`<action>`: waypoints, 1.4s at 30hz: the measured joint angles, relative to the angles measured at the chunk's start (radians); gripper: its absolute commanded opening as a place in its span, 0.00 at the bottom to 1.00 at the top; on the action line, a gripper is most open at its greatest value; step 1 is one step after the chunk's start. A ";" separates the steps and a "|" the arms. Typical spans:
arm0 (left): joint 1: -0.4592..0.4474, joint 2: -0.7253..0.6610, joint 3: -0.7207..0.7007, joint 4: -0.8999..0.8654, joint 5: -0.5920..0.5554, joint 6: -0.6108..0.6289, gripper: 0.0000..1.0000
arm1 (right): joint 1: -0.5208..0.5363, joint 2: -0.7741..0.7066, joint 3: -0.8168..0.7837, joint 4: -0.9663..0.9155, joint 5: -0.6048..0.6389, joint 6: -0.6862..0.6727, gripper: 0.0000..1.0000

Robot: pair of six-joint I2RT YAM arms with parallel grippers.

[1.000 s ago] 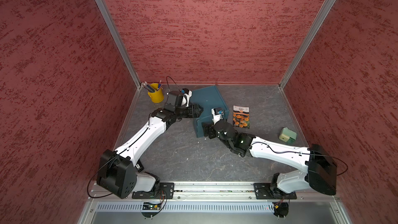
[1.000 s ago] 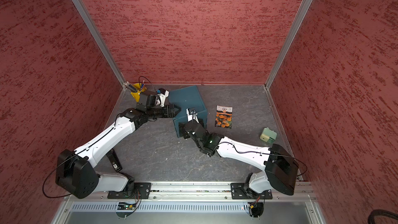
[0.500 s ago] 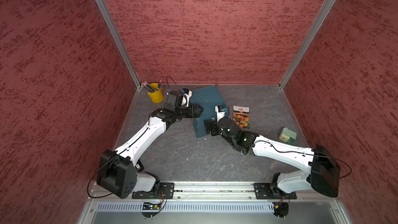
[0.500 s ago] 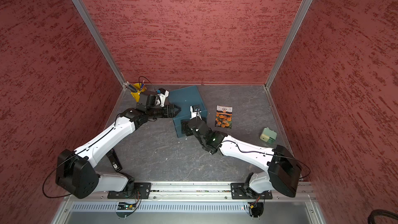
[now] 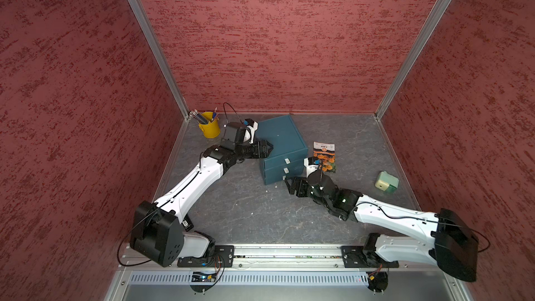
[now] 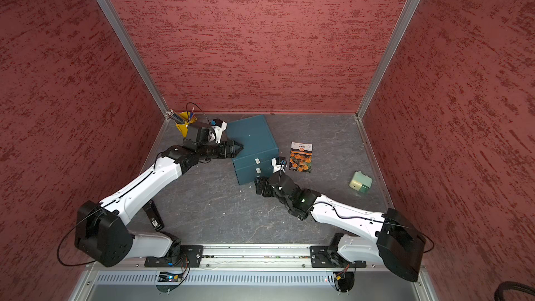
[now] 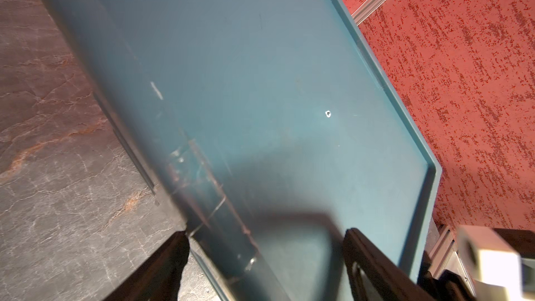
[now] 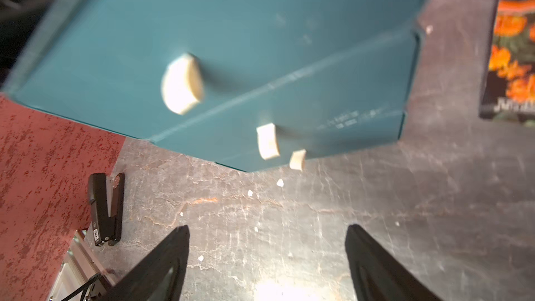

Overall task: Take the seed bags out of the drawer
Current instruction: Close the drawer in the storage box, then open the drawer in the storage box.

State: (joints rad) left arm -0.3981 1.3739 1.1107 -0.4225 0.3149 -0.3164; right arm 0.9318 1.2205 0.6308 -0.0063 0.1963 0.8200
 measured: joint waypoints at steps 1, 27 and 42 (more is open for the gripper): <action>0.000 0.000 0.000 0.000 0.000 0.000 0.87 | -0.003 0.008 -0.007 0.014 -0.005 0.017 0.84; 0.018 -0.003 -0.002 -0.008 0.024 0.019 0.87 | -0.102 0.317 -0.099 0.648 -0.127 0.279 0.54; 0.020 -0.005 -0.002 -0.013 0.025 0.023 0.87 | -0.132 0.354 -0.124 0.782 -0.141 0.301 0.28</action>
State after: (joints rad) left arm -0.3779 1.3685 1.1088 -0.4351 0.3401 -0.2932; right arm 0.8001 1.5749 0.5072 0.7753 0.0551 1.1206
